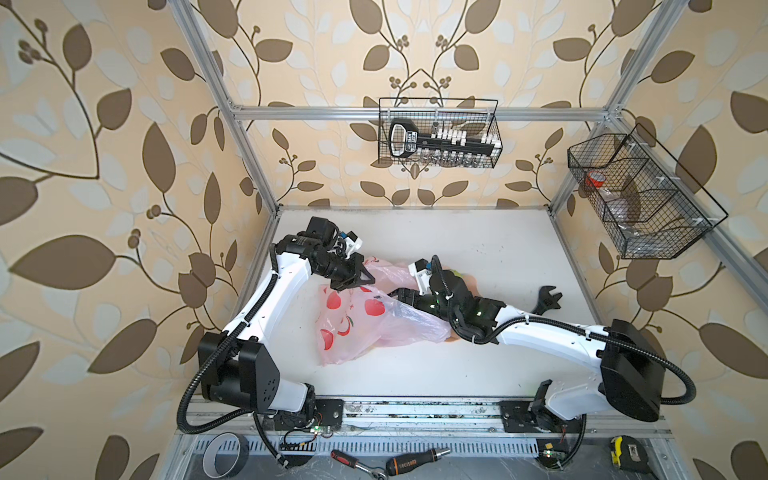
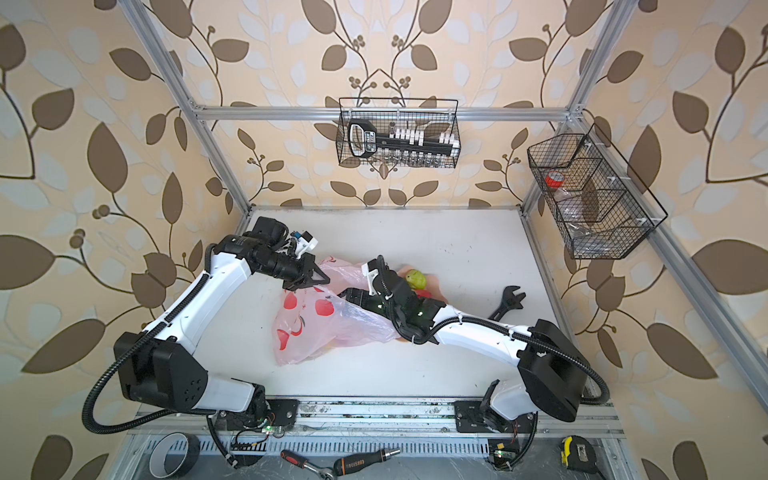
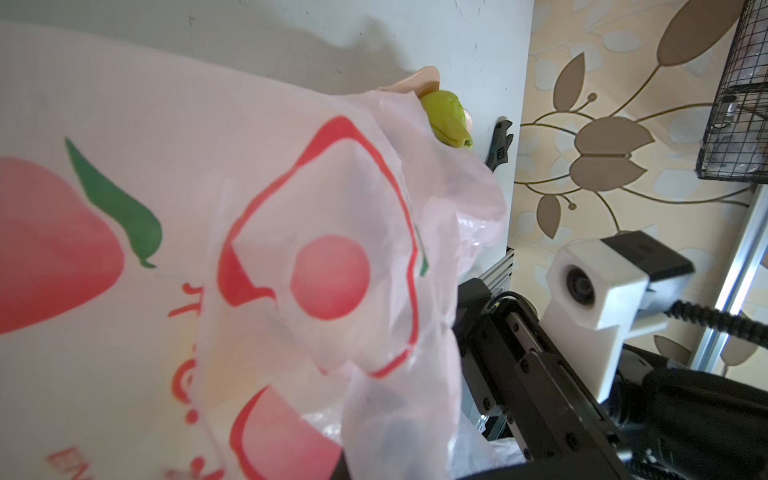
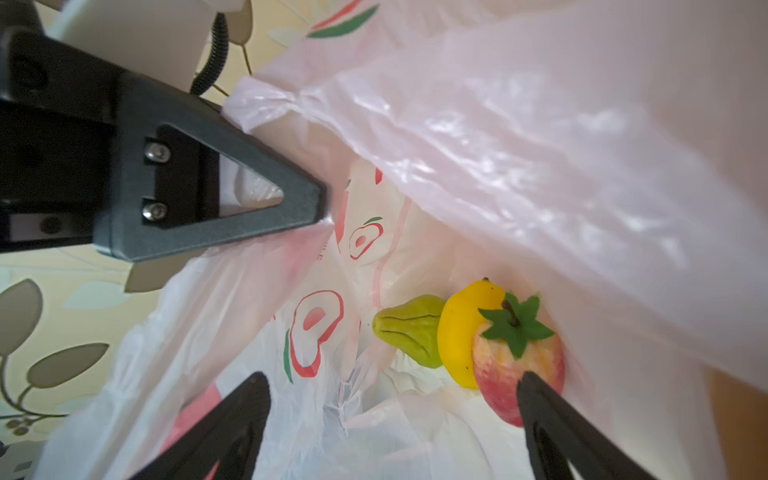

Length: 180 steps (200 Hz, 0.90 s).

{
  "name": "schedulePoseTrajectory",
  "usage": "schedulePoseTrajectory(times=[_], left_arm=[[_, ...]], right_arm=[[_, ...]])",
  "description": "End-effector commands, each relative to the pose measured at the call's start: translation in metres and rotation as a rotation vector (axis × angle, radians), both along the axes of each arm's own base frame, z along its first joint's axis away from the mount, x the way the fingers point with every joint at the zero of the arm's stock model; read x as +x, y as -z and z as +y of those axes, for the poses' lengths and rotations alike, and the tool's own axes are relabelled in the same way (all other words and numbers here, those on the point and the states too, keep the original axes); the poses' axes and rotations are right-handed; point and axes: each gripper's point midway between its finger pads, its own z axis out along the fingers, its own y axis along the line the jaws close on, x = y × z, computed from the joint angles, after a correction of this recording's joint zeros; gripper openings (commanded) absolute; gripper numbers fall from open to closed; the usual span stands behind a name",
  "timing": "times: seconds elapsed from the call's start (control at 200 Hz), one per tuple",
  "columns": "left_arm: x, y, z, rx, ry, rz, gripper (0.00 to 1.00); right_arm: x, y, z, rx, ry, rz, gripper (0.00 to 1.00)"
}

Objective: Place the fruits into the plastic bag
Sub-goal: 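Withdraw the open right gripper from the bag up toward the plate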

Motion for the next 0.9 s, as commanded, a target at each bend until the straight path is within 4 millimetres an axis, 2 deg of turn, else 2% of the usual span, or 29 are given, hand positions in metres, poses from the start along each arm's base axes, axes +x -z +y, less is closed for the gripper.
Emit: schedulePoseTrajectory(times=[0.0, 0.115, 0.31, 0.405, 0.535, 0.685, 0.76, 0.825, 0.895], left_arm=[[0.0, -0.018, -0.002, -0.018, 0.025, -0.068, 0.0], [0.003, -0.026, 0.0, -0.007, 0.023, -0.098, 0.0], [0.022, -0.047, 0.005, 0.049, 0.008, -0.175, 0.0], [0.038, -0.05, 0.005, 0.069, 0.009, -0.194, 0.0], [0.05, -0.054, 0.006, 0.096, 0.019, -0.219, 0.0], [0.055, -0.054, 0.011, 0.145, 0.03, -0.233, 0.0], [0.052, -0.055, 0.012, 0.154, 0.04, -0.237, 0.0], [0.048, -0.058, 0.012, 0.152, 0.049, -0.243, 0.0], [0.04, -0.06, 0.012, 0.139, 0.059, -0.244, 0.0]], right_arm=[[0.001, -0.027, 0.016, 0.061, -0.014, -0.119, 0.96], [0.009, -0.033, 0.008, 0.035, 0.037, -0.165, 0.96], [0.025, -0.055, -0.036, 0.032, 0.229, -0.296, 0.98], [0.031, -0.056, -0.049, 0.063, 0.309, -0.312, 0.97], [0.028, -0.045, -0.039, 0.125, 0.312, -0.262, 0.97], [0.011, -0.041, -0.002, 0.185, 0.208, -0.217, 0.97], [0.006, -0.042, 0.009, 0.185, 0.161, -0.208, 0.97], [0.005, -0.044, 0.006, 0.141, 0.145, -0.224, 0.97], [0.011, -0.04, -0.013, 0.047, 0.185, -0.223, 0.97]])
